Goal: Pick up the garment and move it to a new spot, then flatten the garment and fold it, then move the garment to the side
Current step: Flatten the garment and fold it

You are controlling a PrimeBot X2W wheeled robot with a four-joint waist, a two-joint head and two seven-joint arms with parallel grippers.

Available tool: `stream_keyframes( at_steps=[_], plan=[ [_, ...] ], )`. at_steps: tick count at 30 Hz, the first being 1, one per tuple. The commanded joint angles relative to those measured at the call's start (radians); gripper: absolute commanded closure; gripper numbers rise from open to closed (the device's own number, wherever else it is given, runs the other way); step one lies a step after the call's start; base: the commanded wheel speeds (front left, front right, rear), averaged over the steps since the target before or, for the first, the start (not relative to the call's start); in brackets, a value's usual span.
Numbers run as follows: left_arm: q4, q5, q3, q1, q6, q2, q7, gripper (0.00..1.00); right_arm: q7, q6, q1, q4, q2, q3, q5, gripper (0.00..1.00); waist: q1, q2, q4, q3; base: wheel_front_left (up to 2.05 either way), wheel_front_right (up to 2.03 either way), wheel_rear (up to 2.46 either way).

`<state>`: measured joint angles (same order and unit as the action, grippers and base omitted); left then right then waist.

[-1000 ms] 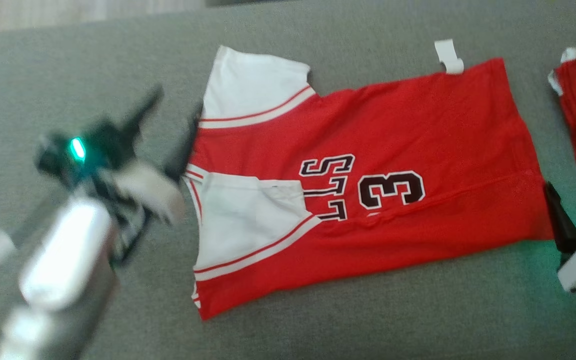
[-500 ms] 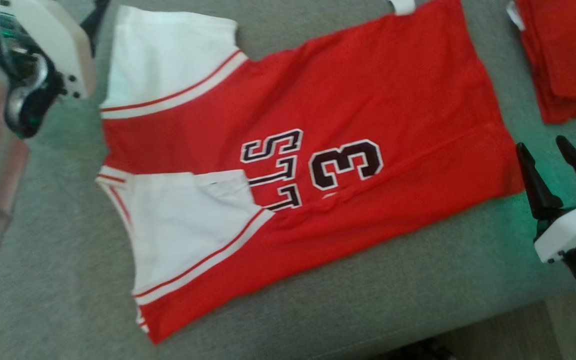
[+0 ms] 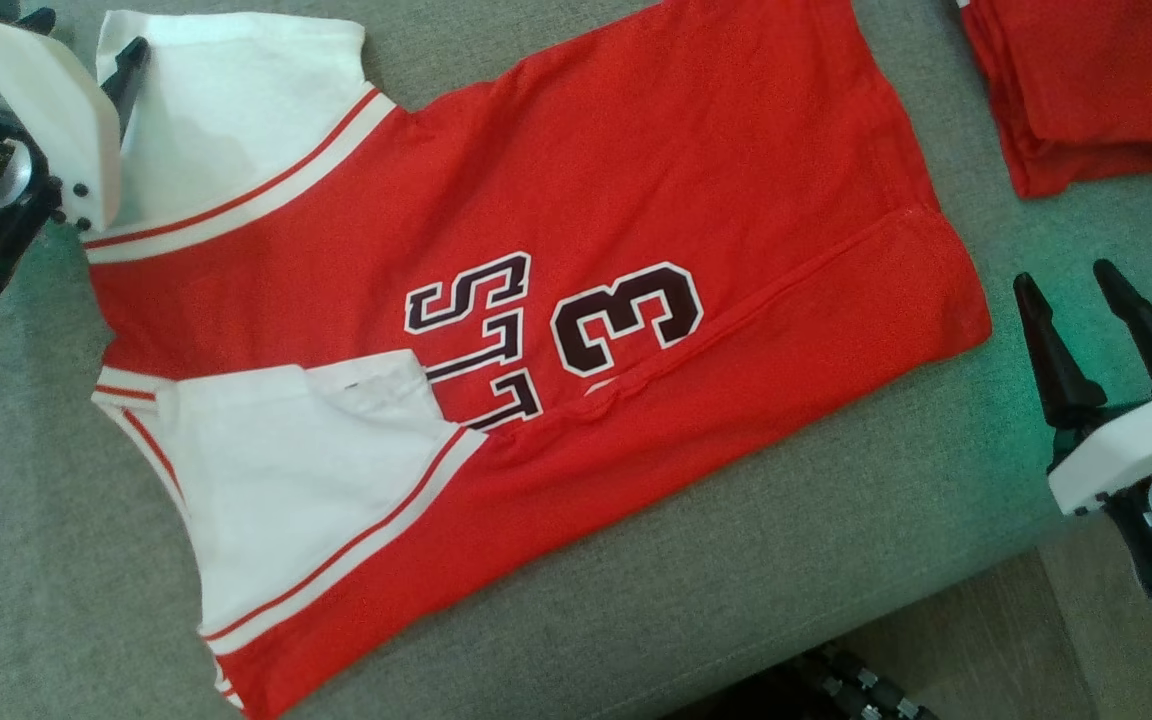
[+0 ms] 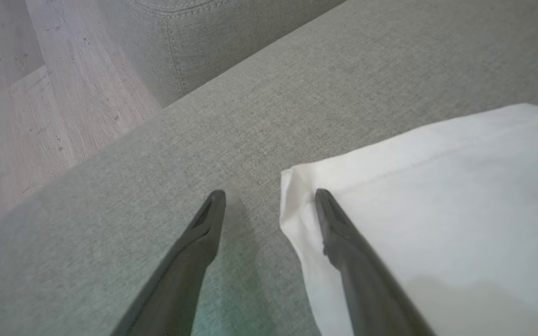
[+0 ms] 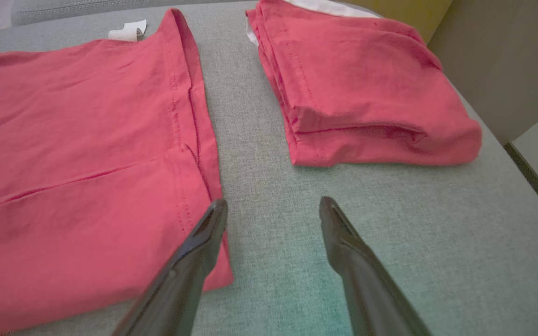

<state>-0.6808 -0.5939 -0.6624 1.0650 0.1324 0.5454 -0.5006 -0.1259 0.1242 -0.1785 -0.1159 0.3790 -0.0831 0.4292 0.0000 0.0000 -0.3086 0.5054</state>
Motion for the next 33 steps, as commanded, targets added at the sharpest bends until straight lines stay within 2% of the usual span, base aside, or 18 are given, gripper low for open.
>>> stream_keyframes(
  at_steps=[1,4,5,6,7,8,15,21,27,33],
  plan=[
    [0.016,-0.012,0.011,0.039,-0.002,0.046,0.005,0.00,0.015,0.007,-0.013,0.021,0.022,-0.005,-0.012,0.00,0.0000,0.0000,-0.003,0.001,0.00,0.00,0.00],
    [0.016,-0.037,-0.010,0.035,-0.002,0.044,-0.006,0.00,0.017,0.007,-0.015,0.018,0.023,-0.003,-0.013,0.00,0.0000,0.0000,-0.003,0.001,0.00,0.00,0.00],
    [0.019,-0.050,-0.021,0.034,-0.002,0.046,-0.013,0.11,0.018,0.007,-0.015,0.017,0.023,-0.002,-0.014,0.00,0.0000,0.0000,-0.003,0.001,0.00,0.00,0.00],
    [0.025,-0.062,-0.034,0.034,-0.002,0.049,-0.015,0.55,0.018,0.007,-0.015,0.017,0.024,0.000,-0.014,0.00,0.0000,0.0000,-0.003,0.000,0.00,0.00,0.00],
    [0.030,-0.070,-0.045,0.036,-0.002,0.054,-0.013,0.85,0.019,0.007,-0.016,0.016,0.024,0.001,-0.015,0.00,0.0000,0.0000,-0.002,0.000,0.00,0.00,0.00],
    [0.039,-0.075,-0.058,0.039,-0.002,0.060,-0.003,1.00,0.019,0.007,-0.016,0.016,0.025,0.003,-0.016,0.00,0.0000,0.0000,-0.001,0.000,0.00,0.00,0.00],
    [0.064,-0.097,-0.130,0.061,-0.002,0.071,0.138,1.00,0.003,0.007,-0.044,0.027,0.039,-0.018,-0.008,0.00,0.0000,0.0000,0.025,-0.029,0.00,0.00,0.00],
    [0.068,-0.116,-0.206,0.074,-0.002,0.041,0.236,1.00,-0.085,0.007,-0.191,-0.006,0.080,-0.106,0.033,0.00,0.0000,0.0000,0.079,-0.087,0.00,0.00,0.00],
    [0.096,-0.131,-0.281,0.113,-0.002,0.003,0.292,1.00,-0.210,0.007,-0.423,-0.187,0.078,-0.196,0.059,0.00,0.0000,0.0000,0.156,-0.099,0.00,0.00,0.00],
    [0.132,-0.141,-0.344,0.168,-0.002,-0.031,0.319,1.00,-0.261,0.007,-0.620,-0.410,0.060,-0.233,0.050,0.00,0.0000,0.0000,0.228,-0.063,0.00,0.00,0.00]
  ],
)
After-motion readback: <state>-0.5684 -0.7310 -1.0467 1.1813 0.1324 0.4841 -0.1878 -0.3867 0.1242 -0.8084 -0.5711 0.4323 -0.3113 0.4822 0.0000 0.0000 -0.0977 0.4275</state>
